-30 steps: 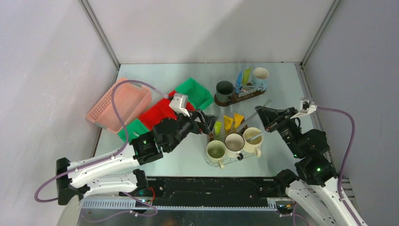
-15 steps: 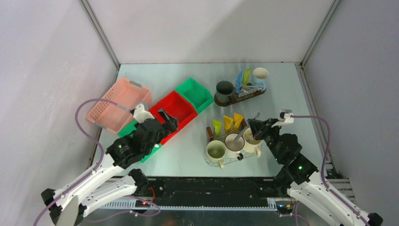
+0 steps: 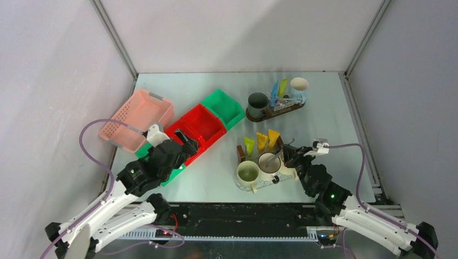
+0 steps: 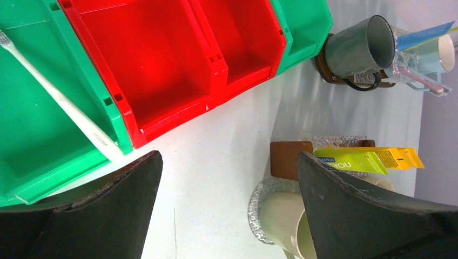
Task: Prepare toiletry sets of a toothbrush and toothpaste on the tray
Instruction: Place the toothbrush in the cup.
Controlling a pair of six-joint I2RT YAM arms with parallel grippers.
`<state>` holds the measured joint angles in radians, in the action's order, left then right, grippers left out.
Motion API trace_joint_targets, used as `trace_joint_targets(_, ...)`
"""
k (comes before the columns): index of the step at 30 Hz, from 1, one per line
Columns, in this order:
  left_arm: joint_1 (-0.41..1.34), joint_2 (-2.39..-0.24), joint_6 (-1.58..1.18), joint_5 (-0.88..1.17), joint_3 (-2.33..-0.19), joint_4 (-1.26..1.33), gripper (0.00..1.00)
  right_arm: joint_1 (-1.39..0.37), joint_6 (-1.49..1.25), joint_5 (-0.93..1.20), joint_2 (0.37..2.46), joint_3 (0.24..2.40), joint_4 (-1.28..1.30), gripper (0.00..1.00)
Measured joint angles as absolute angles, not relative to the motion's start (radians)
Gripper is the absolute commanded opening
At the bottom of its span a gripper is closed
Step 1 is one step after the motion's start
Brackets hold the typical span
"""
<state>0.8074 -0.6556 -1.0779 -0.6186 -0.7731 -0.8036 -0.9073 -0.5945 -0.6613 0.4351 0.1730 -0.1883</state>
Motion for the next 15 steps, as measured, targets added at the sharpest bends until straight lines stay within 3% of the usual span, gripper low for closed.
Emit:
trace_joint_targets(7,0.805,-0.677,-1.099,-0.626,-0.773,-0.826,1.00,-1.028,-0.602,-0.785,0.436,0.131,-0.221,0.05)
trace_joint_targets(15,0.804,-0.683,-1.121,-0.627,-0.772,-0.834,1.00,-1.113,-0.621,-0.867,0.437,0.126,-0.216,0.24)
